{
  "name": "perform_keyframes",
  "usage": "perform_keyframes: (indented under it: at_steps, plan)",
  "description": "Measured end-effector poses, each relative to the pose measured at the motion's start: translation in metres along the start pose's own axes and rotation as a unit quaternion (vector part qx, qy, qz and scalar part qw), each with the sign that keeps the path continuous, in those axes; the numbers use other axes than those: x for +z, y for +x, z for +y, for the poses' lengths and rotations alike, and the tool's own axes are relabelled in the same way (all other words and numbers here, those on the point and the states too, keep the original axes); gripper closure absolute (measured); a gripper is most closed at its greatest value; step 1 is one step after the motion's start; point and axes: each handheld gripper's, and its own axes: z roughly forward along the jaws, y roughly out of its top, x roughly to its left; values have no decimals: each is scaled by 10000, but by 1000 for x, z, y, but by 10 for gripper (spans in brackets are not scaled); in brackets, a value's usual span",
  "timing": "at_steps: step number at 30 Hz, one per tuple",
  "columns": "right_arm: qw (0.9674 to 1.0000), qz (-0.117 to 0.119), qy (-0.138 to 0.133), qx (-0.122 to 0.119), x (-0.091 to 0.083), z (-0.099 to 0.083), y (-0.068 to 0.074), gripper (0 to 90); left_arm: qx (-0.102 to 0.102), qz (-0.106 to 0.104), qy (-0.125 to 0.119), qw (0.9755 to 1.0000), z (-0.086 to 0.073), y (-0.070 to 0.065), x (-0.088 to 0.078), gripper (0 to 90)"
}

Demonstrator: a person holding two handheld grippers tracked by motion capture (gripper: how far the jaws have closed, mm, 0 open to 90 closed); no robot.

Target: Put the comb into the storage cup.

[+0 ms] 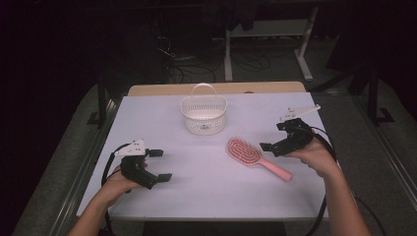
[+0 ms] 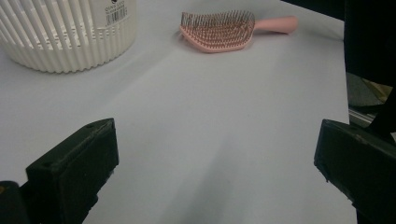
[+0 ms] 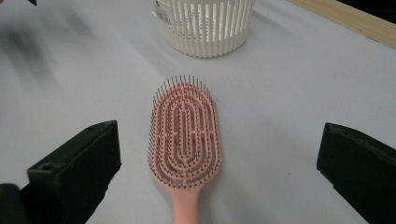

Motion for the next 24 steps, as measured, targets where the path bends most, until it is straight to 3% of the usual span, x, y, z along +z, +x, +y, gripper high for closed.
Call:
perform_keyframes:
  at_steps: [24]
  plan:
    - [9976, -132, 670, -118, -1, 0, 3, 0, 0, 3, 7, 10000, 0, 0, 0, 0]
